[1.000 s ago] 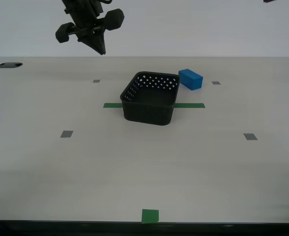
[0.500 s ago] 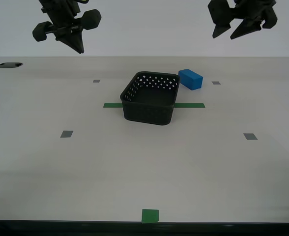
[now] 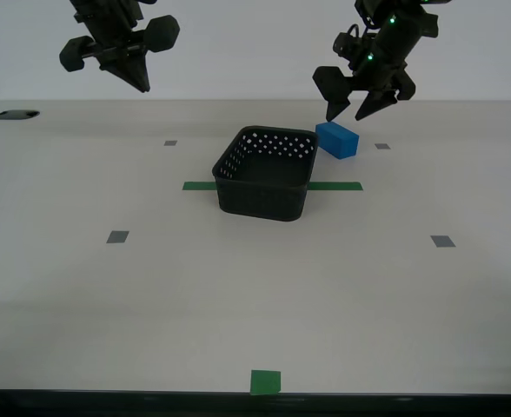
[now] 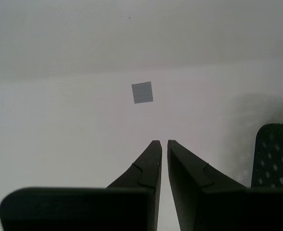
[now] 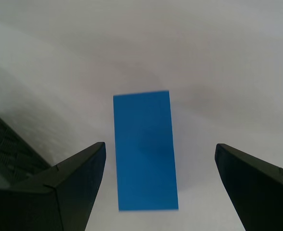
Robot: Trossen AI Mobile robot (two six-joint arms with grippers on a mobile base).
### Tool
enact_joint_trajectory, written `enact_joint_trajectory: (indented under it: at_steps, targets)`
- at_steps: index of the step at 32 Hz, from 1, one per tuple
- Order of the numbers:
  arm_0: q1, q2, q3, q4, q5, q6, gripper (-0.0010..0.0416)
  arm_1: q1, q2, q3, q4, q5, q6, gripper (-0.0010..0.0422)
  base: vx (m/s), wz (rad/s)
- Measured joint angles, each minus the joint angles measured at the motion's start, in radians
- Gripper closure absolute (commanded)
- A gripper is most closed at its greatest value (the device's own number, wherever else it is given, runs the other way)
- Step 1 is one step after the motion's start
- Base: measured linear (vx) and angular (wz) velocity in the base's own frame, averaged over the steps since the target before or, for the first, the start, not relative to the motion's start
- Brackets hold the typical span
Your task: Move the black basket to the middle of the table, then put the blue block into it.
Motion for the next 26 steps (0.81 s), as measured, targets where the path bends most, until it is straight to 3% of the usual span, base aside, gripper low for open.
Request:
enact_joint_trajectory:
  at_steps: [3, 4, 10, 13, 21, 22, 25, 26]
  targets:
    - [0.012, 0.067, 0.077, -0.025, -0.003, -0.005, 0.0087, 0.002, 0.000, 0.000, 0.012, 0.000, 0.008, 0.0399, 0.000, 0.000]
    - [0.021, 0.083, 0.064, -0.073, -0.003, -0.011, 0.0087, 0.002, 0.000, -0.001, 0.014, 0.001, 0.009, 0.0399, 0.013, 0.030]
    - [0.082, 0.085, 0.065, -0.081, -0.002, -0.030, 0.0088, 0.006, 0.000, -0.002, 0.046, 0.000, 0.020, 0.0399, 0.000, 0.000]
    - [0.084, 0.090, 0.064, -0.092, 0.026, -0.030, 0.0093, 0.007, 0.000, -0.003, 0.048, 0.000, 0.020, 0.0399, 0.000, 0.000]
    - [0.084, 0.095, 0.007, -0.080, 0.031, -0.030, 0.0105, 0.007, 0.000, -0.003, 0.053, 0.000, 0.020, 0.0399, 0.000, 0.000]
    - [0.085, 0.091, -0.007, -0.072, 0.031, -0.030, 0.0119, 0.007, 0.000, -0.003, 0.052, 0.000, 0.020, 0.0399, 0.000, 0.000]
    - [0.085, 0.092, -0.012, -0.053, 0.034, -0.018, 0.0256, 0.007, 0.000, -0.003, 0.052, 0.000, 0.020, 0.0399, 0.000, 0.000]
    - [0.085, 0.092, -0.011, -0.050, 0.039, -0.017, 0.0280, 0.007, 0.000, -0.003, 0.052, 0.000, 0.020, 0.0399, 0.000, 0.000]
